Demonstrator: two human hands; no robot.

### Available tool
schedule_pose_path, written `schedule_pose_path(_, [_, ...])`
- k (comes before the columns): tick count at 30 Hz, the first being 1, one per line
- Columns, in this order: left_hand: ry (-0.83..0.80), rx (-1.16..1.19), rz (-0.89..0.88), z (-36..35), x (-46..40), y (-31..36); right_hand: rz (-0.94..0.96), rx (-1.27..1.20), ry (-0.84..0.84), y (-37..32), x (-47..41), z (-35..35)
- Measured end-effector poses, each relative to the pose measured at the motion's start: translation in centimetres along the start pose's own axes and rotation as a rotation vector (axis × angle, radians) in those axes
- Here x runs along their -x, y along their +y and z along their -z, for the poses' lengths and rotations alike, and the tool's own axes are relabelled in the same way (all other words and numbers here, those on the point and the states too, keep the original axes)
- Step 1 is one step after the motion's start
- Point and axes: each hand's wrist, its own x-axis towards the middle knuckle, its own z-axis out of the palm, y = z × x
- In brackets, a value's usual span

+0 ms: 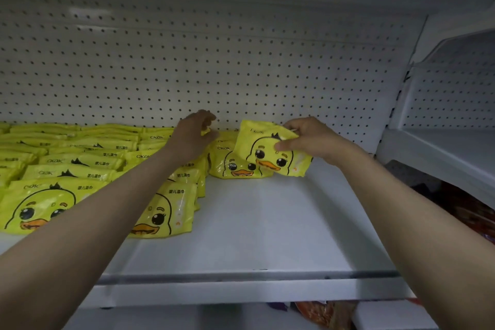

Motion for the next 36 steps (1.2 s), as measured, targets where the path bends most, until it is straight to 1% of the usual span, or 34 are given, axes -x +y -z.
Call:
schedule_pose_path(2, [0.032,0.017,0.002,0.7,1.0,0.0,0.003,0.109,-0.106,0.0,-1.1,-1.4])
schedule_pose_path(4, [0.021,0.016,-0.018,1.1,2.1,-0.1,0.019,0.174,-0.172,0.1,-2.0,-2.9])
schedule_pose_path(8, [-0.116,-0.062,-0.065,1.0,3.9,0.1,0.019,0.187,-0.223,0.8,-3.5,-5.4])
schedule_pose_path(10, [-0.216,-0.119,-0.057,0.6,4.4,0.2,0.016,0.230,-0.194,1.3,-4.2,-6.3])
schedule_pose_path(12, [-0.297,-0.174,-0.044,-0.1,4.7,0.2,0.042,0.314,-0.130,1.5,-4.5,-6.8])
schedule_pose_path(14, [-0.338,-0.242,-0.027,-0.5,5.0,0.2,0.080,0.384,-0.065,1.7,-4.4,-7.1])
schedule_pose_path(16, [-0.361,-0.360,-0.016,-0.8,5.2,0.5,0.131,0.454,-0.023,1.8,-4.2,-7.3])
schedule_pose_path(18, [-0.373,-0.448,-0.013,-0.9,5.4,0.8,0.171,0.545,-0.025,2.0,-4.0,-7.6])
schedule_pose_path(21, [-0.364,-0.496,-0.010,-1.0,5.7,1.3,0.192,0.623,-0.018,2.2,-3.8,-8.2])
schedule_pose_path(25, [-0.360,-0.506,0.002,-1.0,5.8,1.5,0.202,0.636,0.023,2.1,-3.4,-8.5])
schedule_pose_path(33, [-0.379,-0.514,0.055,-1.0,5.8,2.3,0.200,0.752,0.059,1.4,-2.5,-9.1])
schedule_pose_path(36, [-0.358,-0.508,0.085,-1.1,5.9,2.7,0.200,0.801,0.070,1.0,-2.1,-9.2])
